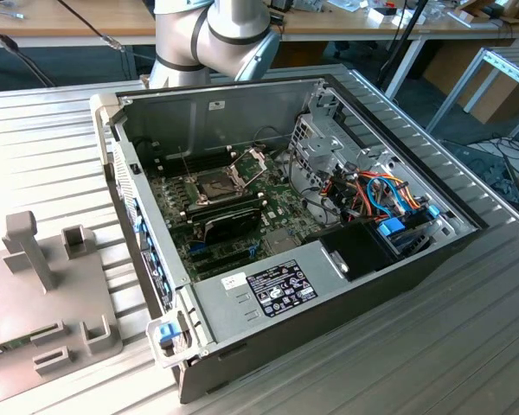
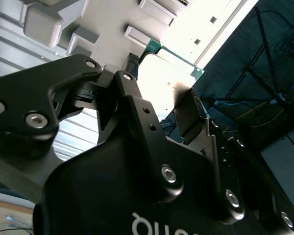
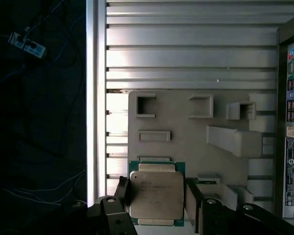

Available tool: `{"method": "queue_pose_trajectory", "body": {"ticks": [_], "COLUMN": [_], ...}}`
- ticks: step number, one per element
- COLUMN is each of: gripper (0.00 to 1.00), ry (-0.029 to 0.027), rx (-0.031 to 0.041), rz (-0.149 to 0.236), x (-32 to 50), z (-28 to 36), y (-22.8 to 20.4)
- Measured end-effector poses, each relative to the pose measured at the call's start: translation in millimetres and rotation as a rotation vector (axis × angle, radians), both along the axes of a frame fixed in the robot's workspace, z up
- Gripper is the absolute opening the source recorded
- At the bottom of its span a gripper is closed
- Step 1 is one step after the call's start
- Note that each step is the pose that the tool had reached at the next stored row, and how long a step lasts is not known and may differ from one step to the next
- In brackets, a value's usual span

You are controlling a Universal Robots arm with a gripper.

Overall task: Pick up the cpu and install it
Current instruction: 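Pick up the cpu and move it towards the insertion slot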

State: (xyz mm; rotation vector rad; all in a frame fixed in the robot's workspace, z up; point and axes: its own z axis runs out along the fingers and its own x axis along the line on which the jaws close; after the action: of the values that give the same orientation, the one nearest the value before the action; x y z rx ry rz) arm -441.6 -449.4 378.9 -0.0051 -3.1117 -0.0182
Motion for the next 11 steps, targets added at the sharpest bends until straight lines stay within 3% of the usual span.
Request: {"method": "queue_pose_trajectory", "body": {"ticks": [11], "gripper": [0.55], "ry": [-0.0002], "rx": [0.0009], "rz": [0.0], "x": [0.0], "z": [8.2], "y": [0.0]}}
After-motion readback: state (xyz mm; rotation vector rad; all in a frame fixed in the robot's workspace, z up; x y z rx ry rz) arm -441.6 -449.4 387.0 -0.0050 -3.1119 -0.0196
